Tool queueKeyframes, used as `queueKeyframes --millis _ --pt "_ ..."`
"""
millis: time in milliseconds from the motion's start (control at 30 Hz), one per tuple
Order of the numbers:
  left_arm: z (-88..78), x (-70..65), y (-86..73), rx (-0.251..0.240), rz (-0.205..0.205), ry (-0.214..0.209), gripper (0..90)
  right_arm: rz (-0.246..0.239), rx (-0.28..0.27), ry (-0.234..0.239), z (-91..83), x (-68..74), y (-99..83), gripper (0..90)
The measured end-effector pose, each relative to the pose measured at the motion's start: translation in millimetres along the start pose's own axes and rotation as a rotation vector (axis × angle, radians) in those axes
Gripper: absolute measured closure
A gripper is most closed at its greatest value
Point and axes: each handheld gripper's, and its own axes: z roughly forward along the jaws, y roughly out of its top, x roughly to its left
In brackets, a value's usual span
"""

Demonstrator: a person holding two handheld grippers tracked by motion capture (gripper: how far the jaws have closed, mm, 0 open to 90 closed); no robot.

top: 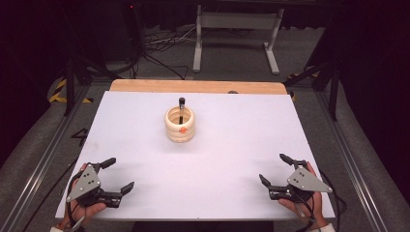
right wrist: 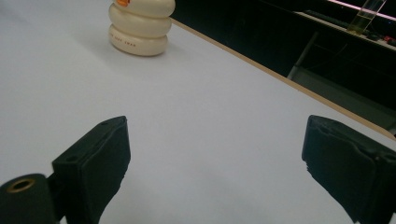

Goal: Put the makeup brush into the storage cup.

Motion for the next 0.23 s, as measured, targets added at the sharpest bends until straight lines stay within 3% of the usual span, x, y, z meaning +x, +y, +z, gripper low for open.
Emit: queueKeyframes --millis 233 --pt "1.0 0.0 -0.7 0.004 -0.009 -0.005 4.3 0.009 0.0 -0.008 -0.7 -1.3 -0.5 8.6"
